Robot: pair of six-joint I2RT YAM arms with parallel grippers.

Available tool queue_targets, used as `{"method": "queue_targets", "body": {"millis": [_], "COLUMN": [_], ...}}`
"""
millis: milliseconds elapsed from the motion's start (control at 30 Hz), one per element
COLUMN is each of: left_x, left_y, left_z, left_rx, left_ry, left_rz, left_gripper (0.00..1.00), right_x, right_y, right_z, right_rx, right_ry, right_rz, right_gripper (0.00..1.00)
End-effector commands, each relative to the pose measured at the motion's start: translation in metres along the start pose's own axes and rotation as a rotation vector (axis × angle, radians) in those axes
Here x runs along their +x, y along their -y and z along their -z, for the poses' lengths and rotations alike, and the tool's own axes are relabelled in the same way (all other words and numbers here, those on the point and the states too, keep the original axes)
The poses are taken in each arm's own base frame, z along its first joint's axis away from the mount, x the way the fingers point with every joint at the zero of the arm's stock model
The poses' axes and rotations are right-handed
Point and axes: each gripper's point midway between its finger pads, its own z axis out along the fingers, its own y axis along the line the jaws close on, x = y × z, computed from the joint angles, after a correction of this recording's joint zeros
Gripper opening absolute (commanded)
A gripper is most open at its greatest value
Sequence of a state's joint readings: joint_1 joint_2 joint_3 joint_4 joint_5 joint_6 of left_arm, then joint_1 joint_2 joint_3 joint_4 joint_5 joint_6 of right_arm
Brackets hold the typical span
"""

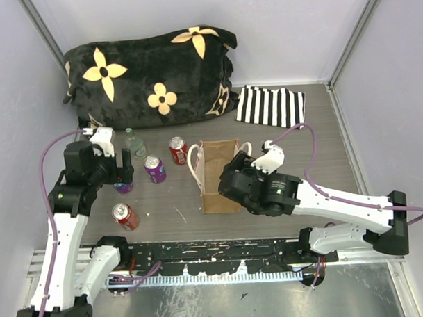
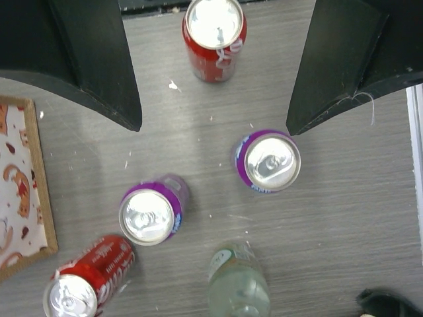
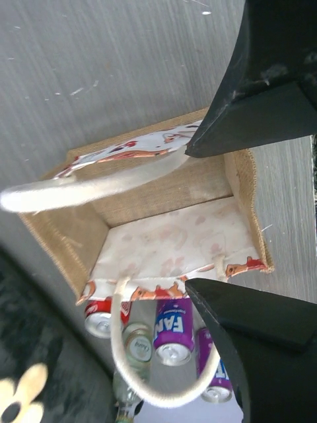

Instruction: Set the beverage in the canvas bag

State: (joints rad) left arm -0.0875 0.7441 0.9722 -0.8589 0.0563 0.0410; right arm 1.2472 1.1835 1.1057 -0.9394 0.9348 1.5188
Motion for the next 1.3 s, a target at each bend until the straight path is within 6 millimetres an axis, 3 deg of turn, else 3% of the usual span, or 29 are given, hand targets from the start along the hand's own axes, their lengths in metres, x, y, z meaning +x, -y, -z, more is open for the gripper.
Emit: {"method": "queue_targets", "body": {"millis": [0, 133, 233, 400, 667, 900, 1267], "left_x": [-0.045, -0.062, -0.071, -0.092, -0.08, -0.066, -0.068], "left_y": [-0.011, -0.013, -0.018, -0.026, -0.035, -0.042, -0.044], "left_z": [-0.026, -0.065, -0.092, -0.131, -0.185, -0.212, -0.217], "left_rx": [-0.053, -0.058, -0.077, -0.104, -0.141, -0.182, -0.206], "left_ry": [0.101, 0.091, 0.088, 0.13, 0.09, 0.082, 0.154], "left_rz": [0.053, 0.084, 0.097, 0.097, 0.123, 0.147, 0.117], "left_gripper": [0.98, 0.98, 0.98, 0.98, 0.98, 0.98, 0.98], "right_x": [-0.05, -0.069, -0.076, -0.083, -0.094, -0.096, -0.09], "right_y": [-0.008, 0.0, 0.01, 0.028, 0.054, 0.067, 0.067], "right_z": [0.018, 0.025, 0.028, 0.031, 0.036, 0.038, 0.034], "right_rx": [-0.042, -0.04, -0.036, -0.009, 0.05, 0.076, 0.091], "right_ry": [0.126, 0.17, 0.189, 0.208, 0.224, 0.227, 0.226], "right_rz": [0.026, 0.024, 0.009, 0.002, -0.011, -0.032, -0.025], "right_gripper": [0.82, 0.88, 1.0, 1.0, 1.0, 1.0, 1.0]}}
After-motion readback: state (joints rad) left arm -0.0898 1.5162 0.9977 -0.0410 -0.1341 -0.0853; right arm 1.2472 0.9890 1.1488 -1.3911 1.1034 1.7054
